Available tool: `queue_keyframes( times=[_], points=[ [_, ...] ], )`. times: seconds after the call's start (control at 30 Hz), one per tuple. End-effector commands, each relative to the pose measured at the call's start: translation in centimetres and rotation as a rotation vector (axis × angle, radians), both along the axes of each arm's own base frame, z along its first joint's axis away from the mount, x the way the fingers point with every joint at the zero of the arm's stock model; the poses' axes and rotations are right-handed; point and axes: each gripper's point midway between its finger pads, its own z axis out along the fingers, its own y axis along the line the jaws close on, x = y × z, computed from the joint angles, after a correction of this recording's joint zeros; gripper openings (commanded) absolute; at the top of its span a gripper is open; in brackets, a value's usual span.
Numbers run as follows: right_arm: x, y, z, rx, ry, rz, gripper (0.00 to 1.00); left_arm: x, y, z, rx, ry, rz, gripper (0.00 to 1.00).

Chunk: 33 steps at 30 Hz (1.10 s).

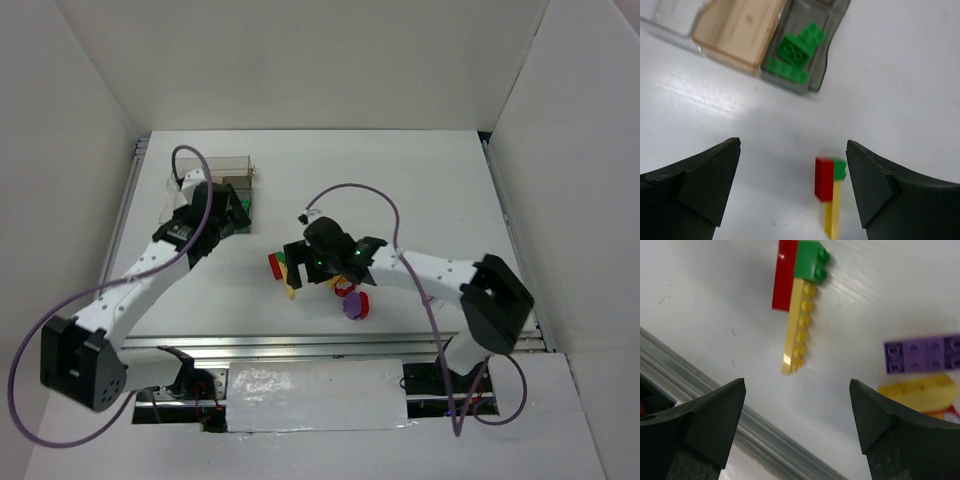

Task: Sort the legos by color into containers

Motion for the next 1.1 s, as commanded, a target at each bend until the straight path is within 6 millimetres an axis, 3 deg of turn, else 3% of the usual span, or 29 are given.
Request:
queue_keyframes(
  times=[0.0, 0.03, 0.2, 0.3, 0.57, 0.77, 0.8, 0.87, 0.93, 0.97, 1.07],
  points=[
    [1.5, 2.6, -0.3, -0.069, -0.008, 0.055, 0.91, -3.6, -2.1, -1.2, -0.081, 0.015, -0.120, 0.99],
    [1.3, 2.9, -2.3, -0.115, 0.034, 0.070, 0.85, -5.0, -2.3, -1.2, -0.092, 0.007, -0.147, 0.99],
    [0.5, 5.5, -4.6, -0.124, 0.080, 0.137, 0.74, -8.7, -1.7, -1.5, -0.091, 0.037, -0.197, 0.99],
    [0.3, 5.4, -6.1, -0.163, 0.091, 0.131, 0.72, -10.1, -0.8, -1.1, -0.076, 0.030, -0.191, 0.99],
    [-0.1, 5.0, -6.0, -0.143, 0.071, 0.135, 0.71, -11.6, -1.0, -1.0, -0.103, 0.021, -0.236, 1.00],
    [0.3, 5.4, -7.4, -0.178, 0.080, 0.154, 0.51, -12.0, -1.6, -1.6, -0.134, 0.030, -0.258, 0.99],
    [0.3, 5.4, -7.5, -0.184, 0.083, 0.155, 0.36, -12.1, -1.7, -1.4, -0.142, 0.026, -0.264, 0.99],
    [0.3, 5.5, -7.2, -0.179, 0.078, 0.158, 0.18, -12.1, -1.9, -1.3, -0.154, 0.021, -0.267, 1.00],
    [0.2, 5.6, -6.4, -0.159, 0.050, 0.157, 0.11, -12.2, -2.4, -1.0, -0.180, 0.016, -0.284, 0.99],
    [0.1, 5.3, -5.7, -0.149, 0.028, 0.151, 0.00, -12.1, -2.7, -0.7, -0.192, 0.007, -0.292, 1.00],
    [-0.3, 4.9, -3.4, -0.077, -0.024, 0.151, 0.00, -12.0, -3.9, -0.1, -0.245, -0.012, -0.329, 1.00]
  ],
)
